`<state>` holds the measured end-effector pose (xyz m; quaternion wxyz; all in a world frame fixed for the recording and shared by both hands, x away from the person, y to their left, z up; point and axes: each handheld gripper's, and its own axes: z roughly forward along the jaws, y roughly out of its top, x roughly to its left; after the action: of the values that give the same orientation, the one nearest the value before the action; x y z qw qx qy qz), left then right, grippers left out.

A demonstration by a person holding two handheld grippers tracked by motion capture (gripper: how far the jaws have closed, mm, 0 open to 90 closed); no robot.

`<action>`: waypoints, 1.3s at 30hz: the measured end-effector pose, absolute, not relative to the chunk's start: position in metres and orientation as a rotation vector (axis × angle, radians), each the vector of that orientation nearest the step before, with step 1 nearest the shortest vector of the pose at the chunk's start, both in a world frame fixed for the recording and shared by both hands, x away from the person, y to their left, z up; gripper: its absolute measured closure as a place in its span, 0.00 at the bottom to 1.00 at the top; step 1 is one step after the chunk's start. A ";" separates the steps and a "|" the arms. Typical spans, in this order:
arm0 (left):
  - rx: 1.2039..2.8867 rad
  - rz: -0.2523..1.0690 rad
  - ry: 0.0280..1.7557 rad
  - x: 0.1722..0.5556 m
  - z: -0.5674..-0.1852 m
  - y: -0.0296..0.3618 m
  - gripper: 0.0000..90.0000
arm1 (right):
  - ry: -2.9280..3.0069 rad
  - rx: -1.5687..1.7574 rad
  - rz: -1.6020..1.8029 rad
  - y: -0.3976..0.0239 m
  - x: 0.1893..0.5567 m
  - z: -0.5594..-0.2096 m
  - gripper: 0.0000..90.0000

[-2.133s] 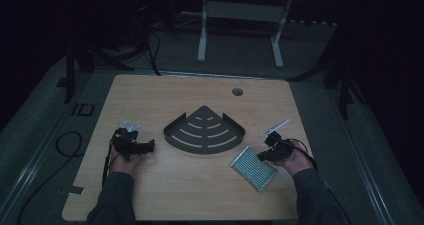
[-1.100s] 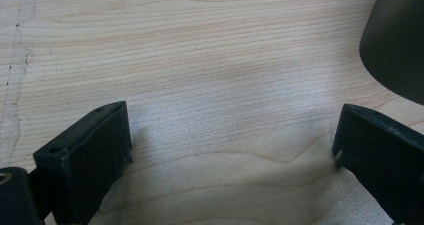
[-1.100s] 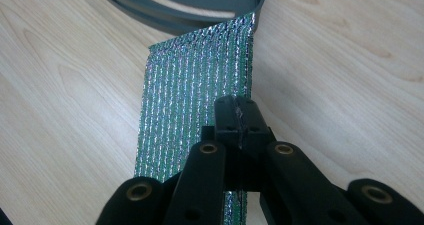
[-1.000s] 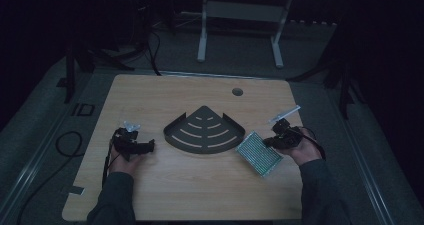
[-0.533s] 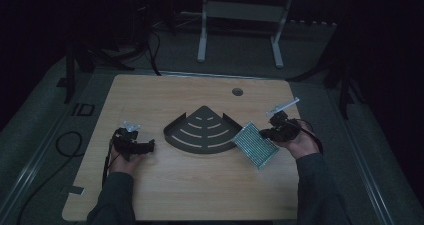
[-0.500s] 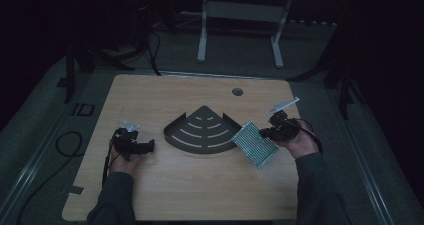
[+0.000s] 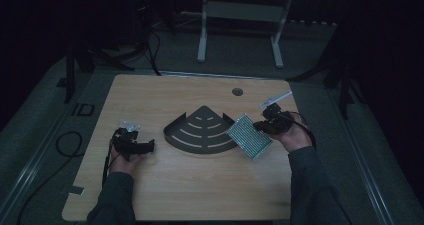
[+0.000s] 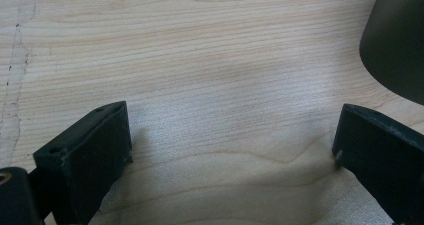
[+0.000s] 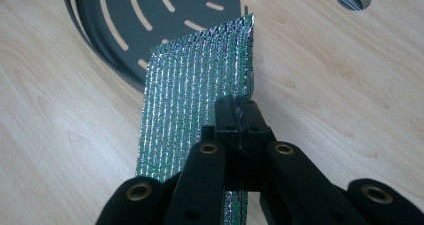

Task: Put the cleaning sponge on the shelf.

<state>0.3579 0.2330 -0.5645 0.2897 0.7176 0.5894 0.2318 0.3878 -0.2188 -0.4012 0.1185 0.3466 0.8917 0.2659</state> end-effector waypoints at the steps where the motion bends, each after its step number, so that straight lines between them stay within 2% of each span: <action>1: 1.915 0.618 1.573 0.358 -0.564 0.233 0.03 | 2.610 1.012 0.780 -0.218 0.389 -0.401 1.00; 39: 1.914 0.619 1.573 0.358 -0.565 0.233 0.03 | 2.609 1.023 0.838 -0.184 0.423 -0.398 1.00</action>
<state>0.3580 0.2329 -0.5645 0.2898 0.7173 0.5896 0.2319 0.4232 -0.1842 -0.3983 0.1079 0.3477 0.8868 0.2847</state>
